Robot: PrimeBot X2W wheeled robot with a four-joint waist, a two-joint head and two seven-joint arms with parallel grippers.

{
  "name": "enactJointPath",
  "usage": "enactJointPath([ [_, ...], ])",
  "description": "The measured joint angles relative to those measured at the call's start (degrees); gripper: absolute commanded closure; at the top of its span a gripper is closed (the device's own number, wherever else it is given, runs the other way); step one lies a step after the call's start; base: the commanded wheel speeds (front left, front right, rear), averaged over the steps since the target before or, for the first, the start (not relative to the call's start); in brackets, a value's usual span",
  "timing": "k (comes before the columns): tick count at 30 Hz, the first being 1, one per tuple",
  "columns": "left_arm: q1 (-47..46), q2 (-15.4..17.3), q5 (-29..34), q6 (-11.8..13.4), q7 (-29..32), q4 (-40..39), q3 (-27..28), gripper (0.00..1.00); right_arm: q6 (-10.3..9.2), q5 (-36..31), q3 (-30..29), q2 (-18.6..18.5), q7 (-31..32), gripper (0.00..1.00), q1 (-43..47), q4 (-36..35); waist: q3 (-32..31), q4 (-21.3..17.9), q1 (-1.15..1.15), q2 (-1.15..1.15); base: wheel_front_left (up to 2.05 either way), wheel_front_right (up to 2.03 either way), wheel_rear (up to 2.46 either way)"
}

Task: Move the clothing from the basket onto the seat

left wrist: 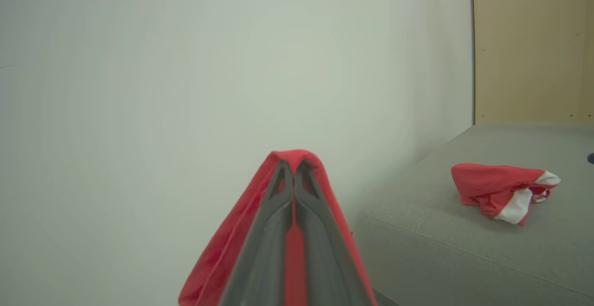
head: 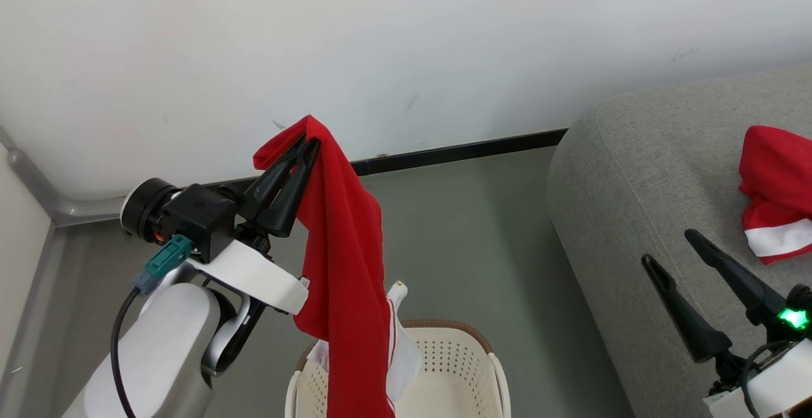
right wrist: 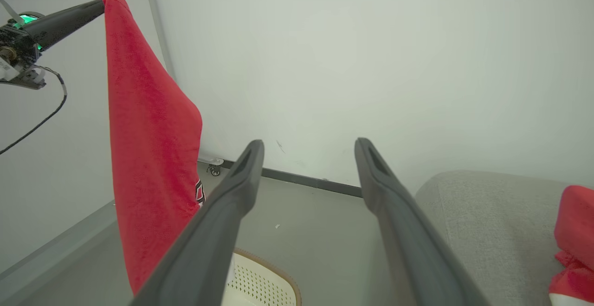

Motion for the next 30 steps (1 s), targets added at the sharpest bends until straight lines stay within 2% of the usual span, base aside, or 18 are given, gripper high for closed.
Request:
enactJointPath([
  [11, -2.41, -0.43, 0.48, 1.23, 1.18, 0.08, 0.55, 1.00, 0.00, -1.07, 7.66, -0.12, 0.00, 0.00, -0.51, -0.35, 0.64, 1.89, 0.00, 0.00, 0.00, 0.00, 0.00],
  [17, -4.46, -0.89, 0.67, 1.75, 1.60, 0.05, 0.52, 1.00, 0.00, -2.45, 12.40, 0.38, 0.00, 0.00, -4.25, 1.77, 1.17, 2.83, 0.00, 0.00, 0.00, 0.00, 0.00],
  [23, -6.23, -2.21, 1.63, 1.77, 2.37, 0.05, -0.68, 1.00, 0.00, -4.68, 18.13, 3.91, 0.00, 0.00, -9.76, 5.21, 1.66, 3.80, 0.00, 0.00, 0.00, 0.00, 0.00],
  [30, -7.93, -3.90, 2.27, 1.65, 3.58, -0.02, -3.47, 1.00, 0.00, -7.62, 23.21, 9.87, 0.00, 0.00, -14.55, 11.00, 1.75, 4.74, 0.00, 0.00, 0.00, 0.00, 0.00],
])
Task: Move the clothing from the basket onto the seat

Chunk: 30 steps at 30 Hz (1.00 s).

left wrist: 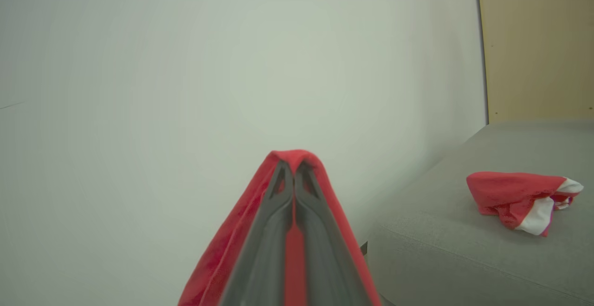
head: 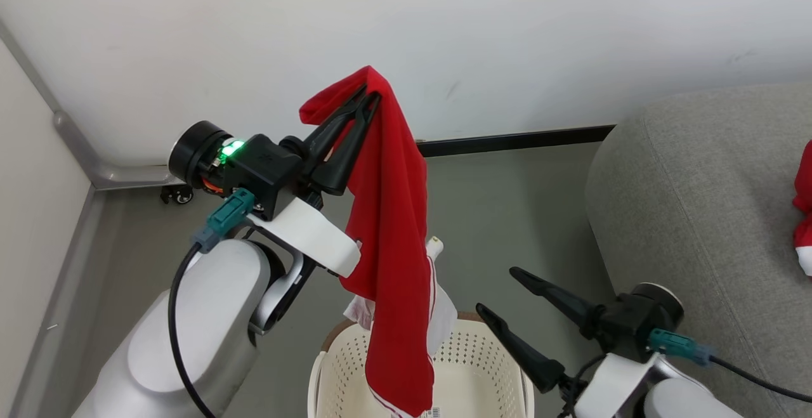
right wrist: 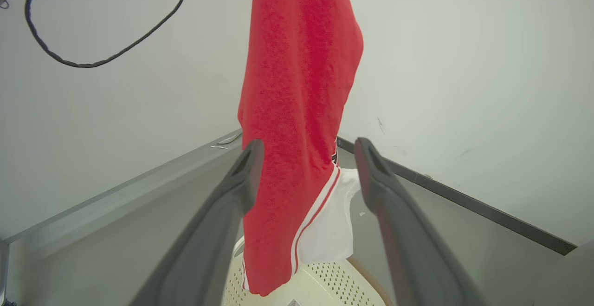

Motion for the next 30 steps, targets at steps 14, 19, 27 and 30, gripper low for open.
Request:
enactJointPath([
  [14, -1.48, -2.41, 0.37, -0.49, 2.03, -0.86, -2.99, 1.00, 0.00, -1.97, 4.89, 9.37, 0.00, 0.00, -5.08, 11.40, -0.73, 2.04, 0.00, 0.00, 0.00, 0.00, 0.00],
  [19, -1.49, -3.32, 0.37, -0.49, 2.82, -1.08, -3.38, 1.00, 0.00, -3.13, 7.14, 12.45, 0.00, 0.00, -6.89, 15.39, -0.85, 2.70, 0.00, 0.00, 0.00, 0.00, 0.00],
  [27, -1.55, -4.12, 0.37, -0.44, 3.46, -1.36, -4.14, 1.00, 0.01, -8.10, 6.52, 17.16, 0.00, 0.00, -9.61, 21.25, -0.82, 3.35, 0.00, 0.00, 0.00, 0.00, 0.00],
  [30, -1.75, -4.41, 0.36, -0.44, 3.47, -1.40, -4.38, 1.00, 0.01, -10.43, 5.21, 18.55, 0.00, 0.00, -9.81, 23.27, -0.80, 3.60, 0.00, 0.00, 0.00, 0.00, 0.00],
])
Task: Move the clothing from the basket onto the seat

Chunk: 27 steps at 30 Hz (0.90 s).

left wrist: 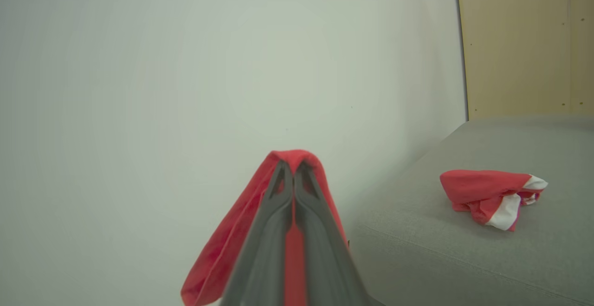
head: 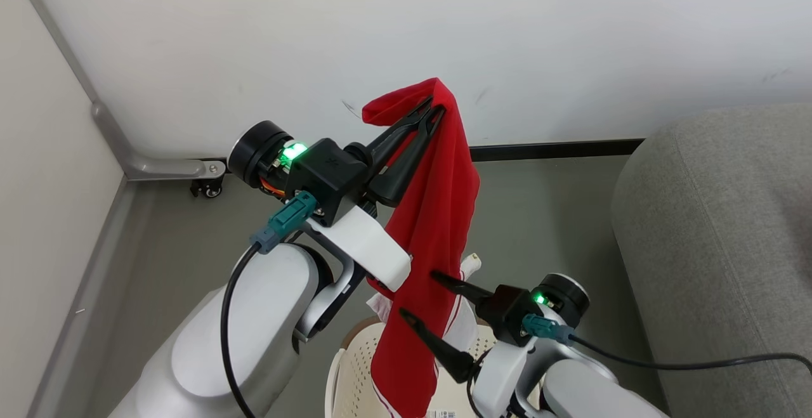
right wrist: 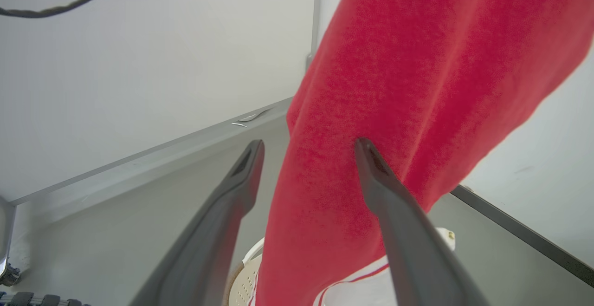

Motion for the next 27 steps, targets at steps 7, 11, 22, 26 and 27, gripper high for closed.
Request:
enactJointPath([
  [7, -0.68, -0.76, 0.00, 0.00, 0.51, -0.09, -0.49, 1.00, -0.01, -4.25, -5.26, 0.16, 0.00, 0.00, -0.86, 3.79, 0.13, 0.68, 0.00, 0.00, 0.00, 0.00, 0.00],
  [11, -0.85, -0.94, 0.00, 0.01, 0.51, -0.22, -0.54, 1.00, -0.01, -5.48, -6.11, 0.27, 0.00, 0.00, -1.27, 4.04, 0.29, 1.08, 0.00, 0.00, 0.00, 0.00, 0.00],
  [22, -0.85, -0.82, -0.10, 0.51, 0.49, -0.26, -0.25, 1.00, 0.00, -6.93, -6.17, 0.21, 0.00, 1.00, -2.91, 3.23, 0.62, 0.90, 0.00, 0.00, 0.00, 0.00, 0.00],
  [26, -0.84, -0.74, -0.11, 0.52, 0.47, -0.16, -0.01, 1.00, 0.00, -5.92, -6.01, 0.21, 0.00, 1.00, -2.90, 1.60, 0.57, 0.65, 0.00, 0.00, 0.00, 0.00, 0.00],
  [27, -0.83, -0.64, -0.12, 0.54, 0.47, -0.04, 0.14, 1.00, 0.00, -5.91, -6.30, 0.21, 0.00, 1.00, -2.84, 1.27, 0.55, 0.59, 0.00, 0.00, 0.00, 0.00, 0.00],
])
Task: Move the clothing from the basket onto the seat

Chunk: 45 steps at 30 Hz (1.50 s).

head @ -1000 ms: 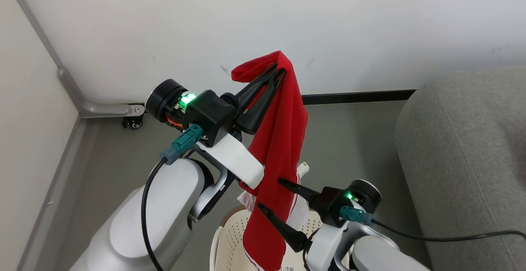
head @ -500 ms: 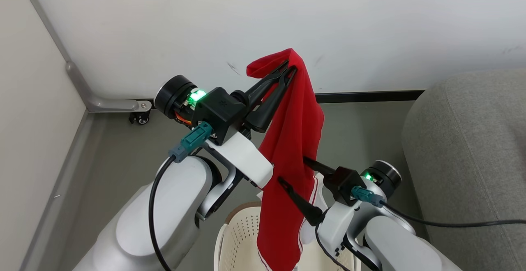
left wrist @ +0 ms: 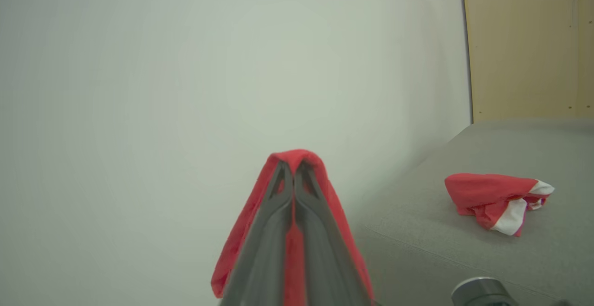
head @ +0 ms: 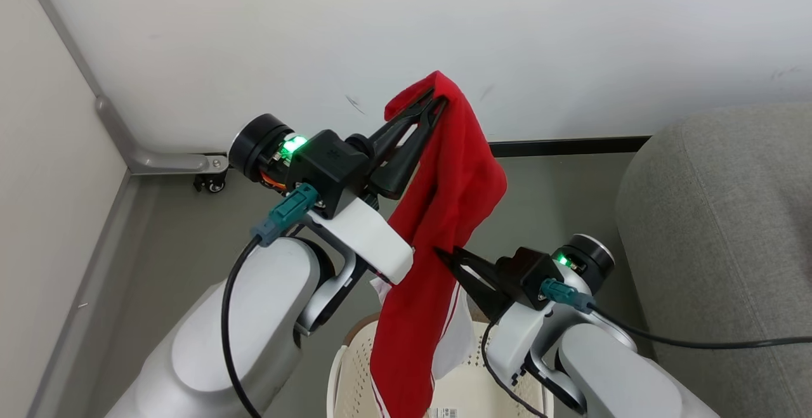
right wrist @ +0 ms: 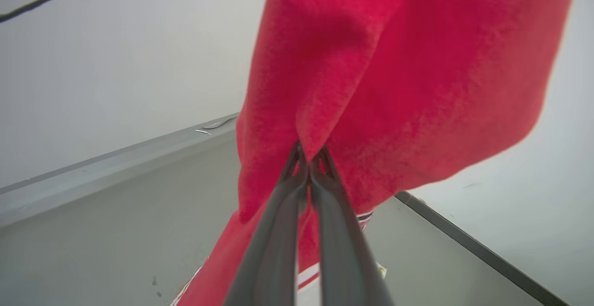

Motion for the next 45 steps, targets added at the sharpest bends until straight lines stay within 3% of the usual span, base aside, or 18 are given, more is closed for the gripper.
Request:
enactJointPath([
  [18, 5.05, 3.09, -2.71, 1.83, -1.01, 3.57, 4.24, 1.00, 0.00, -0.37, -14.77, -1.92, 0.00, 1.00, 3.32, -7.17, -0.10, -2.33, 0.00, 0.00, 0.00, 0.00, 0.00],
  [19, 5.34, 3.10, -2.89, 1.83, -1.13, 3.70, 4.37, 0.92, -0.01, -0.36, -15.74, -2.12, 0.00, 1.00, 3.67, -7.58, -0.11, -2.50, 0.00, 0.00, 0.00, 0.00, 0.00],
  [22, 6.31, 3.24, -3.99, 1.83, -1.52, 3.92, 4.81, 0.31, -0.01, -0.26, -18.98, -2.55, 0.00, 1.00, 4.26, -9.47, -0.13, -2.98, 0.00, 0.00, 0.00, 0.00, 0.00],
  [24, 6.90, 3.47, -4.24, 1.83, -1.64, 4.05, 4.98, 0.01, -0.01, -0.26, -21.17, -2.82, 0.00, 1.00, 4.63, -10.63, -0.15, -3.27, 0.00, 0.00, 0.00, 0.00, 0.00],
  [45, 12.63, 4.91, -5.63, -0.09, -3.24, 5.02, 3.68, 0.00, -0.01, -0.64, -40.14, -6.50, 0.00, 1.00, 9.48, -21.14, -0.47, -5.65, 0.00, 0.00, 0.00, 0.00, 0.00],
])
